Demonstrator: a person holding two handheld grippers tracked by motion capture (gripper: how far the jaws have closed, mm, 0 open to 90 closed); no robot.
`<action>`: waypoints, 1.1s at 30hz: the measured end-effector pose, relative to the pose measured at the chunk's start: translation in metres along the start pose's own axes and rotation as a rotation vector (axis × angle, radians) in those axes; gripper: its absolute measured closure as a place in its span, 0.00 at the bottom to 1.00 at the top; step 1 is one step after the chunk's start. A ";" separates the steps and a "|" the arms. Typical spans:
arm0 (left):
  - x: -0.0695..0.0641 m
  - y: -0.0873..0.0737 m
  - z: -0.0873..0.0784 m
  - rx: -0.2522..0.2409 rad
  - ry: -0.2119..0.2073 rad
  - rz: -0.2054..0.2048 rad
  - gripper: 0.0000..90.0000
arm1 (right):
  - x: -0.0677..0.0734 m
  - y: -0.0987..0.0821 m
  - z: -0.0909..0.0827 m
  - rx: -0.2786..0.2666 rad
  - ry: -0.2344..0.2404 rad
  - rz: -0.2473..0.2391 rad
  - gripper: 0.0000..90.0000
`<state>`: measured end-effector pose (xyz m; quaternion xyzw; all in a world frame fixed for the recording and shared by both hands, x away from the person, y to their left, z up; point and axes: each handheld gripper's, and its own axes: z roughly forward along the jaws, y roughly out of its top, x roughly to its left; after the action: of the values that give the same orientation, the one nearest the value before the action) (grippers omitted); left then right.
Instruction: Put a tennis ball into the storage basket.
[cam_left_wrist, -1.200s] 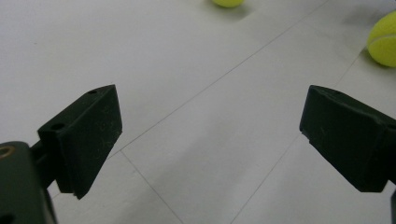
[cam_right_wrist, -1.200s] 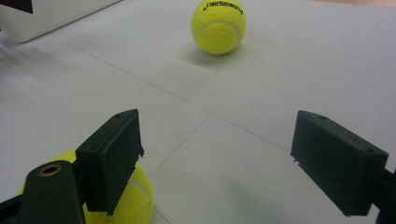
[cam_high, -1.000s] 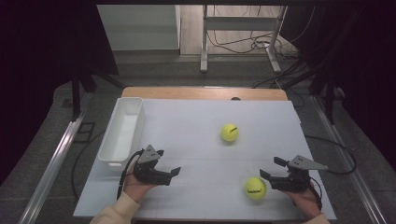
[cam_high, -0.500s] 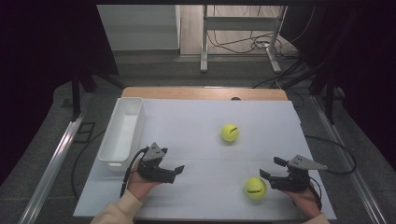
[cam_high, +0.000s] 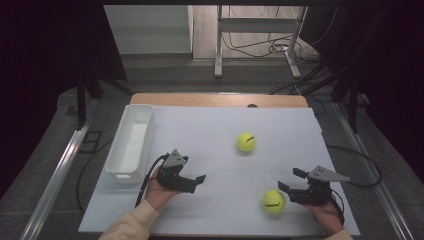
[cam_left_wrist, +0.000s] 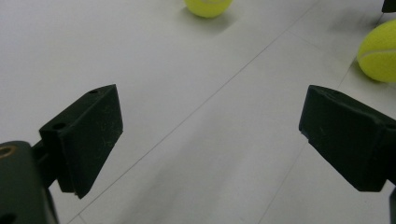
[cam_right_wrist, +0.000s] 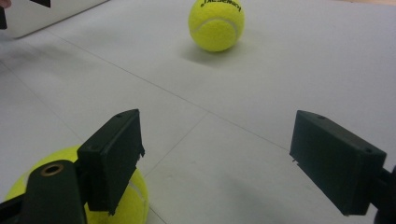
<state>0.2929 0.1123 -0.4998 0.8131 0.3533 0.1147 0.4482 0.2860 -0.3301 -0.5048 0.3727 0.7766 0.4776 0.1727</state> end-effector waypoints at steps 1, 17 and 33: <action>0.000 0.001 0.000 0.000 -0.003 0.000 0.08 | 0.000 0.000 0.000 -0.001 0.001 0.001 0.19; -0.004 0.012 0.016 0.013 -0.036 0.010 0.08 | -0.001 -0.001 0.001 0.006 -0.004 0.000 0.19; -0.005 0.026 0.035 0.018 -0.046 0.022 0.08 | -0.003 -0.001 0.000 0.005 -0.008 0.010 0.19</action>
<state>0.3186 0.0772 -0.4982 0.8233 0.3351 0.0979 0.4476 0.2877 -0.3323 -0.5060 0.3790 0.7753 0.4749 0.1724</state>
